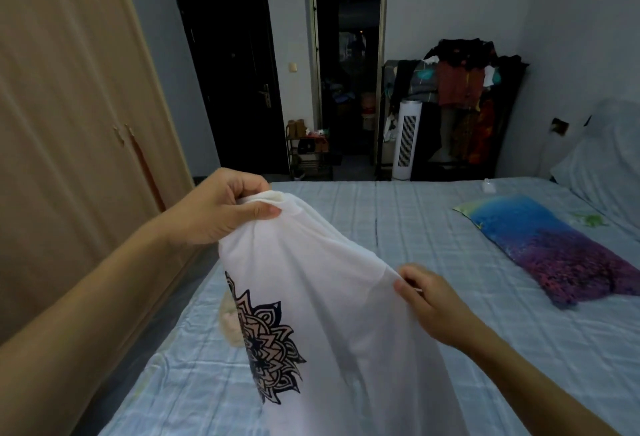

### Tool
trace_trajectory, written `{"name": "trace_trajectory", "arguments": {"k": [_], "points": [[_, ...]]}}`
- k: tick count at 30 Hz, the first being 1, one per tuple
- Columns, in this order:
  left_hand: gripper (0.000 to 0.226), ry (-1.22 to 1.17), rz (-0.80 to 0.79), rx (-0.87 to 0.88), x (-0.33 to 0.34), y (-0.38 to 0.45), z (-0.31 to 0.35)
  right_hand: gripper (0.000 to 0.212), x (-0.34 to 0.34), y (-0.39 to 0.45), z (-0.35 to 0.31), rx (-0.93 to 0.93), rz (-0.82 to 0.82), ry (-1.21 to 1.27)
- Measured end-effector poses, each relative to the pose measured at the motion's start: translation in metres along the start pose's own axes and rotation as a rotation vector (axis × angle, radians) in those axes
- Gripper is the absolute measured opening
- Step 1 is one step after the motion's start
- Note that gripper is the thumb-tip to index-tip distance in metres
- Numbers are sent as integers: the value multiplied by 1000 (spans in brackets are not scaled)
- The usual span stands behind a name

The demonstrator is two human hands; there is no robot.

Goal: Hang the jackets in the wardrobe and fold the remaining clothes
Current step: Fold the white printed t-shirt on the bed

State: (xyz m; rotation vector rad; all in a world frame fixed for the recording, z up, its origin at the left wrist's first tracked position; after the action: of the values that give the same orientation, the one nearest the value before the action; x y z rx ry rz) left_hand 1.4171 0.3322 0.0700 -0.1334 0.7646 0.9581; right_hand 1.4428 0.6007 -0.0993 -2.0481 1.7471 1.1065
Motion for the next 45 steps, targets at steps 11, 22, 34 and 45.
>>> {"name": "trace_trajectory", "arguments": {"k": [11, 22, 34, 45], "points": [[17, 118, -11, -62, -27, 114, -136, 22, 29, 86, 83, 147, 99, 297], [7, 534, -138, 37, 18, 251, -260, 22, 40, 186, 236, 371, 27, -7], [32, 714, 341, 276, -52, 324, -215, 25, -123, 321, 227, 25, 395, -257], [28, 596, 81, 231, 77, 171, -185, 23, -56, 153, 207, 18, -89, -323]]}}
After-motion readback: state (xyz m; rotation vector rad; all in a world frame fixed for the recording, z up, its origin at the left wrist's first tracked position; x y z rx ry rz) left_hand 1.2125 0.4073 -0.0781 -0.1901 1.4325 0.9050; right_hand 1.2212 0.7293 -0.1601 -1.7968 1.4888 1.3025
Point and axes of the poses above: each hand's wrist, its own y-axis towards the middle knuckle, its own x-axis out of the palm, z = x × y, the point moved 10 cm from there along y, towards the middle knuckle, and after that the axes turned 7 degrees about -z, right-handed, at the moved point
